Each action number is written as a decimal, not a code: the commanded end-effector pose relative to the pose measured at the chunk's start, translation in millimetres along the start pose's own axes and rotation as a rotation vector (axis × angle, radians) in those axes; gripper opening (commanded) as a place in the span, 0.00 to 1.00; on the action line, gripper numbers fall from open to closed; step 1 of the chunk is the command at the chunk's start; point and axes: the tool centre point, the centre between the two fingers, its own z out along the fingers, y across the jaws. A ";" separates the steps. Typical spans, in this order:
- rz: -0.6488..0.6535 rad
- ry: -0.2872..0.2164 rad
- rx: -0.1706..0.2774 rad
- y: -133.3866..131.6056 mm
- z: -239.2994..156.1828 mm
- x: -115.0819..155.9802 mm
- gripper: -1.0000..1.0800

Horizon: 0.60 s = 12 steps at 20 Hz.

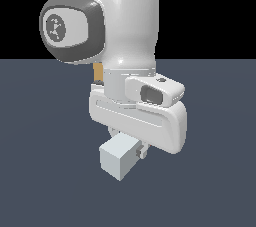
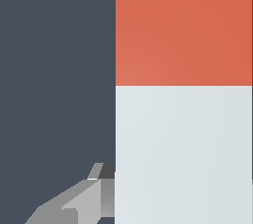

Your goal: Insert the peg into the horizontal hole in a box.

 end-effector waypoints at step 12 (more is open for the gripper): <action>-0.250 -0.001 -0.002 -17.0 -26.4 38.9 0.00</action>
